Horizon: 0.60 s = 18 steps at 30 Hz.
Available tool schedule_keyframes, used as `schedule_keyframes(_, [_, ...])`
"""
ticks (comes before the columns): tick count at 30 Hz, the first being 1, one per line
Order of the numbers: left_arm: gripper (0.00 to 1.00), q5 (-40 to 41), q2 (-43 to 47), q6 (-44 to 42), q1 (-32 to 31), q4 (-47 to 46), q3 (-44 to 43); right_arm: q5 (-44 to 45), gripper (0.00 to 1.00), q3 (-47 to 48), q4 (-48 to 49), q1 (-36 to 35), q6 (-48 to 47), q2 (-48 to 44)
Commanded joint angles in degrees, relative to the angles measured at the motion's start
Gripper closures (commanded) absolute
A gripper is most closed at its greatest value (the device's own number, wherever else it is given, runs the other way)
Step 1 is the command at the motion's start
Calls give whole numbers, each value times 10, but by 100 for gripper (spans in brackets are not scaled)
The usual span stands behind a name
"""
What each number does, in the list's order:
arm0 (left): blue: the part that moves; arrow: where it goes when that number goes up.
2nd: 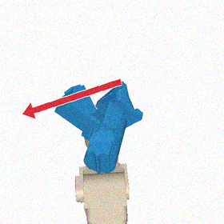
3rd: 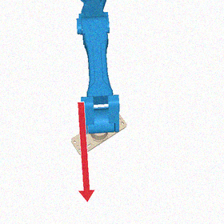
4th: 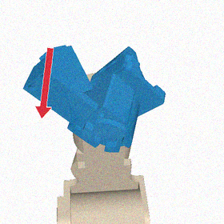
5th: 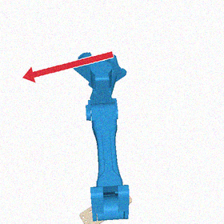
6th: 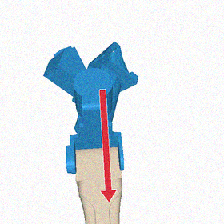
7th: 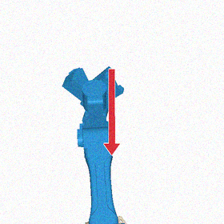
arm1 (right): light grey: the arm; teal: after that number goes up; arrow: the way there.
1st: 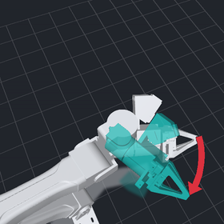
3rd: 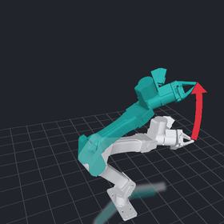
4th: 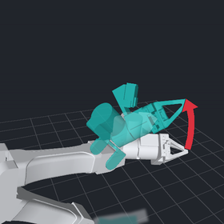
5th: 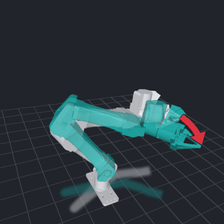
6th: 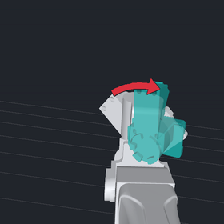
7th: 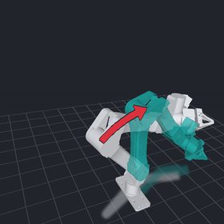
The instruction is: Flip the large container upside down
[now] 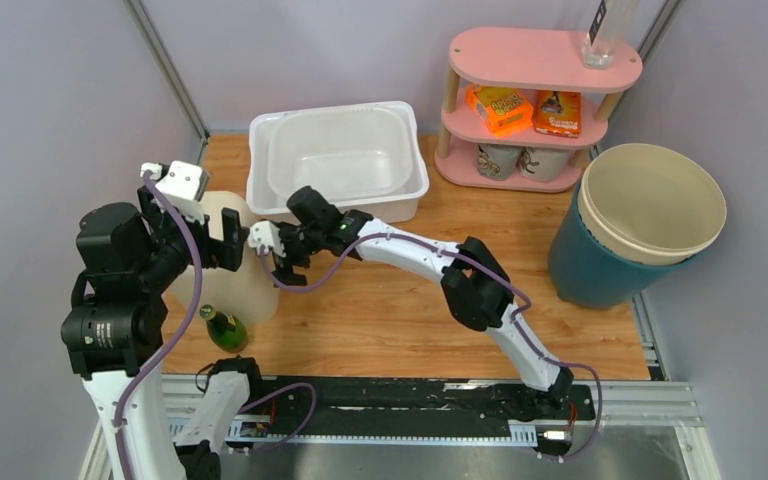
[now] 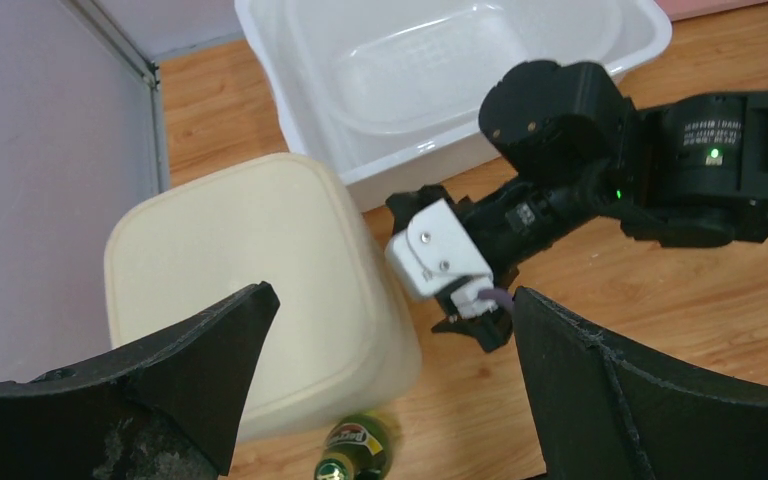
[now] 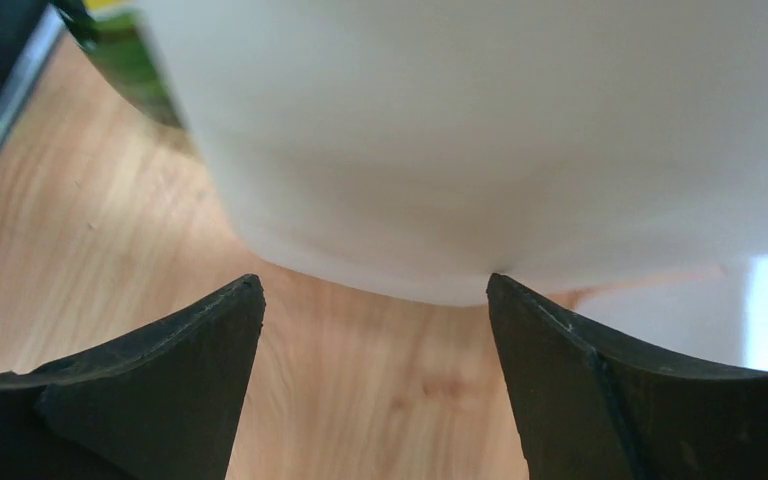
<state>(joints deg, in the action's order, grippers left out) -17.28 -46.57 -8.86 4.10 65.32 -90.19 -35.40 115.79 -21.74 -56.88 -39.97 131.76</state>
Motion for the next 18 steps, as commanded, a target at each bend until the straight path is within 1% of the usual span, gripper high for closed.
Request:
schedule_keyframes(1, [0,-3,0,14,20,-14,-4,-31,11,36,62,-34,6,21])
schedule_keyframes(4, [0,-10,-1,17,28,-13,-3,-40,10,30,86,-39,19,22])
schedule_keyframes(7, [0,-13,-1,20,37,-11,-4,-24,10,28,87,-36,27,12])
schedule_keyframes(13, [0,-13,-3,12,43,4,-21,-34,8,-32,103,19,51,-60])
schedule_keyframes(16, [0,-9,-2,7,44,9,-22,-4,7,-30,150,31,91,-53])
schedule_keyframes(18, [0,-9,-3,5,47,13,-21,15,6,-4,178,31,107,-29])
